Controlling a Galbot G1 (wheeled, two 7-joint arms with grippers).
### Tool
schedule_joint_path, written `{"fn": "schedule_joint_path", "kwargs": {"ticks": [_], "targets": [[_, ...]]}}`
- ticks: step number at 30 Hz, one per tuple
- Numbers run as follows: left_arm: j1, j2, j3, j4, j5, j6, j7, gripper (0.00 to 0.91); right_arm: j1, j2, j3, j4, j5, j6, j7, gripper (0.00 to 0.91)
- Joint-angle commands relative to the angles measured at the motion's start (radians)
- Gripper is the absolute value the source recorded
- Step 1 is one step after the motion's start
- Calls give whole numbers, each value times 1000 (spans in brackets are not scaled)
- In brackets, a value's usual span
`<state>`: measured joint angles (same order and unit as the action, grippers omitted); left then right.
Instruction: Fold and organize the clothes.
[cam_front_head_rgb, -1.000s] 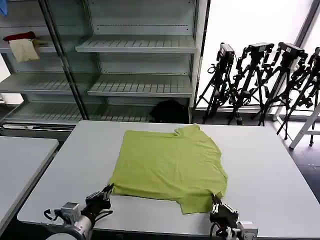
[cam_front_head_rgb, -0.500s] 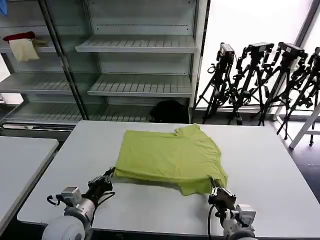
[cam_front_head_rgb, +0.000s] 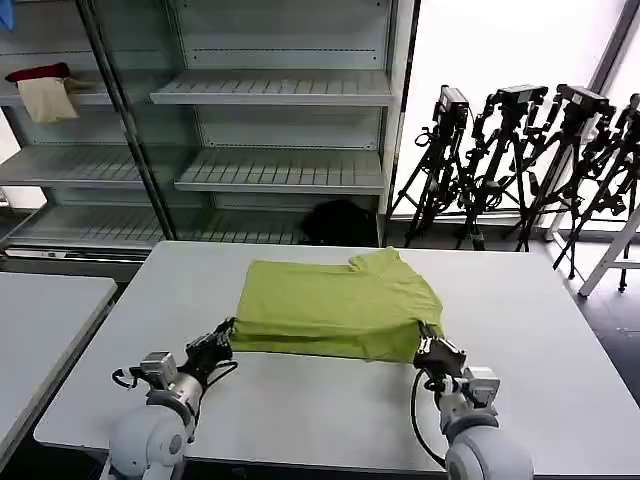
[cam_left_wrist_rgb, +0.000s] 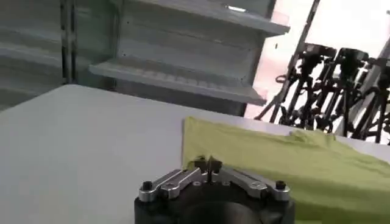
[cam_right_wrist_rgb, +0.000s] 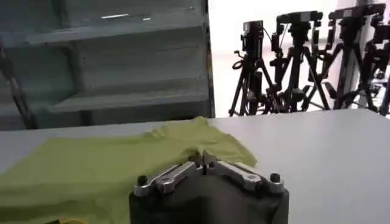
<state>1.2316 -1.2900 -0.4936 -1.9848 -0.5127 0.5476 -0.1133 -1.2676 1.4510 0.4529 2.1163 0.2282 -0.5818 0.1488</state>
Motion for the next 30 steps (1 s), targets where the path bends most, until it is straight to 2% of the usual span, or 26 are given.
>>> {"fn": "schedule_joint_path", "kwargs": {"ticks": [1, 2, 15, 23, 30], "targets": [[-47, -11, 11, 77, 55, -9, 16, 181, 63, -1, 1, -85, -8, 1, -8, 907], [-49, -10, 13, 80, 58, -11, 20, 907, 68, 0, 2, -97, -13, 2, -9, 907], [-54, -21, 16, 66, 96, -48, 22, 907, 171, 30, 64, -230, -90, 15, -17, 907], [10, 13, 3, 18, 96, -26, 22, 907, 44, -28, 140, -77, -66, 1, -115, 907], [23, 8, 4, 7, 95, -24, 22, 907, 43, -37, 165, -93, -41, 1, -99, 907]]}}
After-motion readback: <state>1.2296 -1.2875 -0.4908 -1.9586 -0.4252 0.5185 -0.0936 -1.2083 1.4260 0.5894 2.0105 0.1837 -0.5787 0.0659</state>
